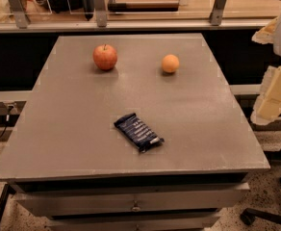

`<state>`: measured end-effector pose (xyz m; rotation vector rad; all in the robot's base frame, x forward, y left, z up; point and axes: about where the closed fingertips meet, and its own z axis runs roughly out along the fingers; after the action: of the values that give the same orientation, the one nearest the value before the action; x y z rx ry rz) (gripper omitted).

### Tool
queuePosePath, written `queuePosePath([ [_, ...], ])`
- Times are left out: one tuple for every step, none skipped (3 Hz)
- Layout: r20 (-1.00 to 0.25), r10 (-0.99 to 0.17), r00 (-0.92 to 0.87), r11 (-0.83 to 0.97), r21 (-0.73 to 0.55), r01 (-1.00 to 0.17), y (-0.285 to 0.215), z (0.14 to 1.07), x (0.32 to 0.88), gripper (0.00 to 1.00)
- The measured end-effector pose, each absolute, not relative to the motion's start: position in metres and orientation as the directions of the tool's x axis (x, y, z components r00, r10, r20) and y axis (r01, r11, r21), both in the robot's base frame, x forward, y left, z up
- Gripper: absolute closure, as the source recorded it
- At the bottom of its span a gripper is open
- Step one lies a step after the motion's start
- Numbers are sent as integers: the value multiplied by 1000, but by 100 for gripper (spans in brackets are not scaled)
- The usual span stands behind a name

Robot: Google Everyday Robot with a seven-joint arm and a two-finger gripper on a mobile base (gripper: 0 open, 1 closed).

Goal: Pick rxbar blueberry

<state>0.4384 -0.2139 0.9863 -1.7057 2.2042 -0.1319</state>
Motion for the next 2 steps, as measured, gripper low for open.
queuePosePath([
  [-216,-953,-214,271,-283,-920,-214,986,438,0],
  [-234,-946,-223,282,-259,-924,-189,971,453,0],
])
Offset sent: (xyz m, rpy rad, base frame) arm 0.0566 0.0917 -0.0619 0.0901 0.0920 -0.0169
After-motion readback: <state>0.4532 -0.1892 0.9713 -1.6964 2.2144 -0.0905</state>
